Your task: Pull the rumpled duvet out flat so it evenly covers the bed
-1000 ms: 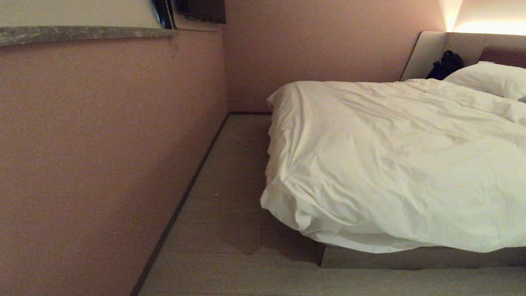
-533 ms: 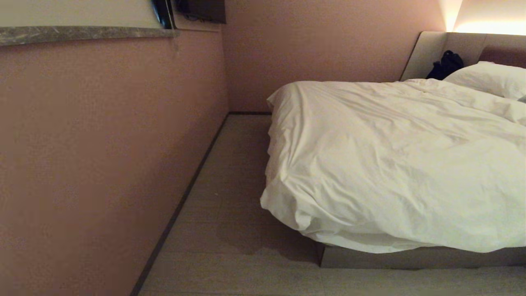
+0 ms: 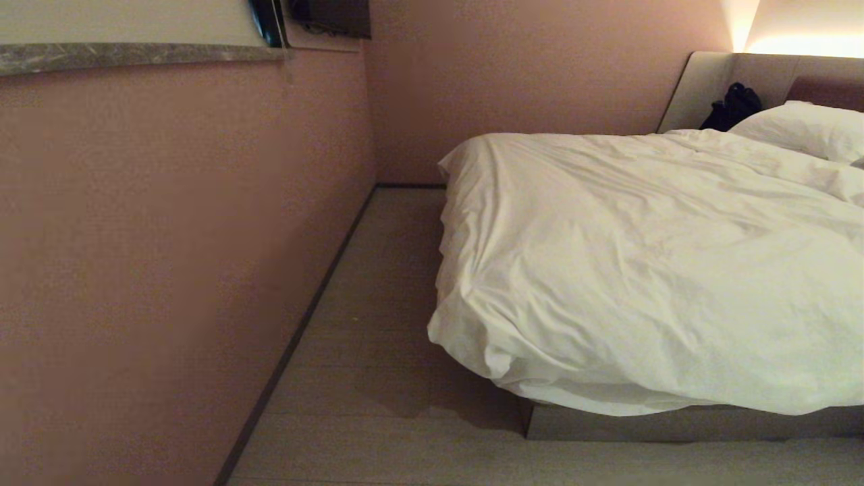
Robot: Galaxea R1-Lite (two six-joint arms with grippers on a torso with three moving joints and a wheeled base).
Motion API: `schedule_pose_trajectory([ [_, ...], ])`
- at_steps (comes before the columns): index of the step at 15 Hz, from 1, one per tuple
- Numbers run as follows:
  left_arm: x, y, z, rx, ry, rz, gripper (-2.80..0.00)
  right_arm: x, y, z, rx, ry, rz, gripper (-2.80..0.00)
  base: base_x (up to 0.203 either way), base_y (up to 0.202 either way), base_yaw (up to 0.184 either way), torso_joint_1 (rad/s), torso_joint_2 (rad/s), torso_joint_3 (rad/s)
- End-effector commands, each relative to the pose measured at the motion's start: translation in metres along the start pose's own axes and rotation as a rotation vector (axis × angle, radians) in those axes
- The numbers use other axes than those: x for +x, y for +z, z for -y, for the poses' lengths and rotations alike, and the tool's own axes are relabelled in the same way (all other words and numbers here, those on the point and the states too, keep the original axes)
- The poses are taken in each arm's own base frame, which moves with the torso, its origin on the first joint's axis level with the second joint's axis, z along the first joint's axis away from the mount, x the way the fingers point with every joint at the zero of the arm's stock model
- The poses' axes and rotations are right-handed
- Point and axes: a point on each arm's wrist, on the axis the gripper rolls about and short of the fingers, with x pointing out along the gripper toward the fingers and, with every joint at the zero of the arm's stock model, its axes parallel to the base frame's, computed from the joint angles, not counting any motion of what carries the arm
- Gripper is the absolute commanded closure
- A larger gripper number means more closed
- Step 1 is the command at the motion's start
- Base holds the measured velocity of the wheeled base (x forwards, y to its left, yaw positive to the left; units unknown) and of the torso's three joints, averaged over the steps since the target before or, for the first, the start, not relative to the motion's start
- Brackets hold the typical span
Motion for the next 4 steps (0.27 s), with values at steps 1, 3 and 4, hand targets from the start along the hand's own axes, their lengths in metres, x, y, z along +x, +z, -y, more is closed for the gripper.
schedule_pose_trajectory([
  [1,0.0,0.0002,0.0,0.0,0.001,-0.001,0.0,0.0,0.0001,0.0,0.0,0.001,0.001,0.0,0.0,0.0,0.0,0.0,0.0,0.0],
  [3,0.0001,-0.0001,0.0,0.0,0.001,-0.002,0.0,0.0,-0.0001,0.0,0.0,0.0,0.0,0.0,0.0,0.0,0.0,0.0,0.0,0.0],
  [4,0.0,-0.0002,0.0,0.0,0.001,-0.001,0.0,0.0,-0.0001,0.0,0.0,0.0,0.0,0.0,0.0,0.0,0.0,0.0,0.0,0.0],
])
